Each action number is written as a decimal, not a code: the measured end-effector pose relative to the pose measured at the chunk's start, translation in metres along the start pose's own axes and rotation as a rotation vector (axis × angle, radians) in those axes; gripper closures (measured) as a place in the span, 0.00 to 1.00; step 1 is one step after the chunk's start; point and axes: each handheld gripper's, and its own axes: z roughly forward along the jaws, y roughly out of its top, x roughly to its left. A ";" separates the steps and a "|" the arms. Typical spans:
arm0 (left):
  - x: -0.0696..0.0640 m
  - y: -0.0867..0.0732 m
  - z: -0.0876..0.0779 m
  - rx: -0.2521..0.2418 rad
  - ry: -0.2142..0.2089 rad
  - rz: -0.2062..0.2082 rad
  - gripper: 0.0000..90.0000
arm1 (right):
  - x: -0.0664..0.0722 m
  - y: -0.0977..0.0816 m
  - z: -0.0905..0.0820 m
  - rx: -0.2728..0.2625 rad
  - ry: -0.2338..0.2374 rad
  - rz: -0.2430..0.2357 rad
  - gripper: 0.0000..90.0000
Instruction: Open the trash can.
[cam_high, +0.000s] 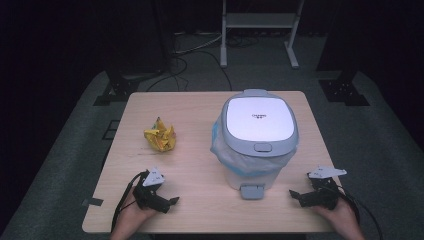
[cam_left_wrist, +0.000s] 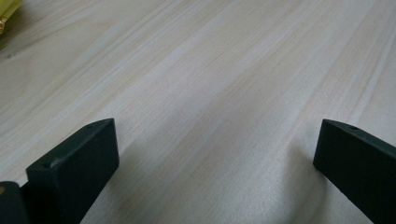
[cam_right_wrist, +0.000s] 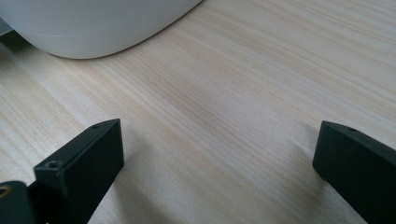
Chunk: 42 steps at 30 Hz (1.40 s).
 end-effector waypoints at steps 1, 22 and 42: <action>0.000 0.000 0.000 0.001 -0.001 0.003 0.00 | 0.000 0.000 0.000 0.000 0.000 0.000 0.01; 0.000 0.000 0.000 0.000 -0.003 0.004 0.00 | 0.002 0.004 -0.016 -0.006 0.009 -0.004 0.31; 0.000 0.000 0.000 0.000 -0.003 0.005 0.00 | -0.003 0.021 -0.036 -0.059 0.122 0.065 0.68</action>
